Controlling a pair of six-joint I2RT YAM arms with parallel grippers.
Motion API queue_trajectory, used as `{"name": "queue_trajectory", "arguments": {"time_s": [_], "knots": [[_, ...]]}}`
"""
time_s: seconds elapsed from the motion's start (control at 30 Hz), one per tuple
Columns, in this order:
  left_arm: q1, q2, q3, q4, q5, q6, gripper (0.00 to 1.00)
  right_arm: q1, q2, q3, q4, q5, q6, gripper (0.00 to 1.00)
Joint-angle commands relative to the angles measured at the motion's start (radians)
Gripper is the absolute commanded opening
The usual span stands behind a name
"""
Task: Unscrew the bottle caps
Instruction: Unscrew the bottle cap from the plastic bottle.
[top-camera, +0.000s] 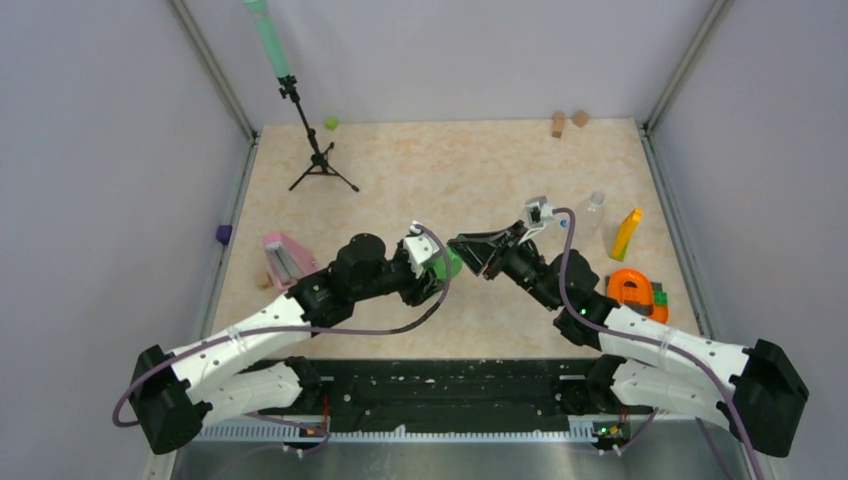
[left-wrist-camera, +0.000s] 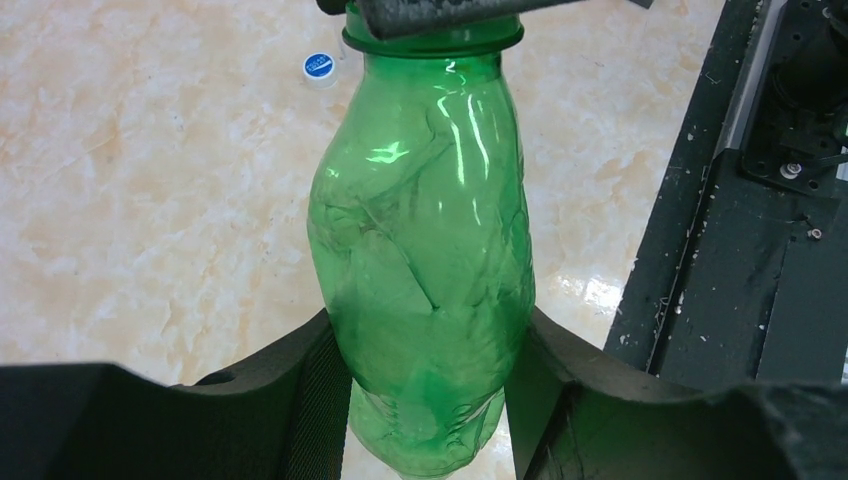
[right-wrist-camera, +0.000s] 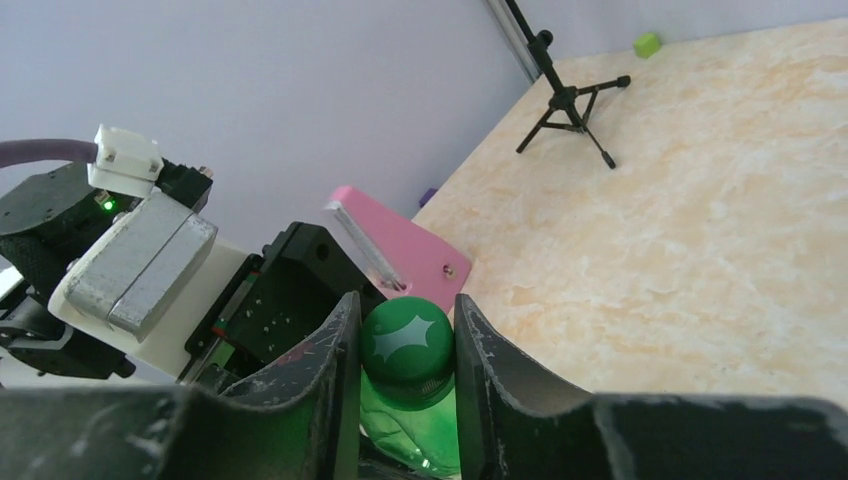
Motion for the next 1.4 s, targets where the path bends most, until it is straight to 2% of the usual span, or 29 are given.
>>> {"name": "queue_trajectory", "arguments": {"time_s": [0.0,0.1,0.17,0.23,0.37,0.43,0.53,0.57,0.6,0.67,0.73,0.8,0.87,0.93,0.97,1.23,1.37], "knots": [[-0.006,0.007,0.044,0.04,0.011,-0.008,0.0,0.011,0.008,0.033,0.054,0.02,-0.023,0.2],[-0.004,0.016,0.035,0.038,0.079,-0.007,0.0,0.011,0.008,0.034,0.055,-0.047,-0.089,0.0],[0.004,0.016,0.013,0.054,0.145,-0.006,0.0,0.006,-0.006,0.036,0.051,-0.161,-0.18,0.0],[0.059,0.022,-0.007,0.078,0.323,-0.007,0.0,-0.023,-0.025,0.037,0.043,-0.316,-0.26,0.0],[0.221,0.056,-0.041,0.168,0.766,-0.039,0.0,-0.138,-0.021,0.104,-0.048,-0.824,-0.382,0.0],[0.28,0.083,-0.058,0.231,0.956,-0.063,0.0,-0.145,0.006,0.171,-0.183,-1.04,-0.509,0.0],[0.31,0.148,-0.034,0.232,1.183,-0.038,0.0,-0.145,0.055,0.286,-0.477,-1.137,-0.742,0.0],[0.31,0.175,-0.008,0.201,1.247,0.004,0.0,-0.146,0.068,0.316,-0.558,-1.183,-0.827,0.0],[0.31,0.203,0.032,0.093,1.291,0.089,0.0,-0.146,0.077,0.337,-0.623,-1.224,-0.902,0.0],[0.311,0.26,0.155,-0.377,1.317,0.542,0.0,-0.146,0.082,0.349,-0.666,-1.275,-0.984,0.0],[0.319,0.359,0.29,-0.904,1.329,1.041,0.0,-0.146,0.074,0.328,-0.584,-1.247,-0.927,0.14],[0.333,0.482,0.391,-1.46,1.364,1.566,0.0,-0.146,0.055,0.287,-0.475,-1.196,-0.822,0.34],[0.341,0.559,0.434,-1.502,1.361,1.572,0.0,-0.145,0.024,0.238,-0.377,-1.122,-0.722,0.52],[0.35,0.573,0.402,-1.503,1.393,1.636,0.0,-0.146,-0.024,0.179,-0.266,-1.026,-0.631,0.68],[0.359,0.564,0.381,-1.503,1.414,1.683,0.0,-0.146,-0.044,0.161,-0.261,-0.97,-0.58,0.72],[0.412,0.52,0.375,-1.502,1.432,1.686,0.0,-0.145,-0.116,0.141,-0.308,-0.519,-0.431,0.75],[0.439,0.529,0.367,-1.502,1.431,1.704,0.0,-0.146,-0.124,0.113,-0.266,-0.432,-0.315,0.73]]}}
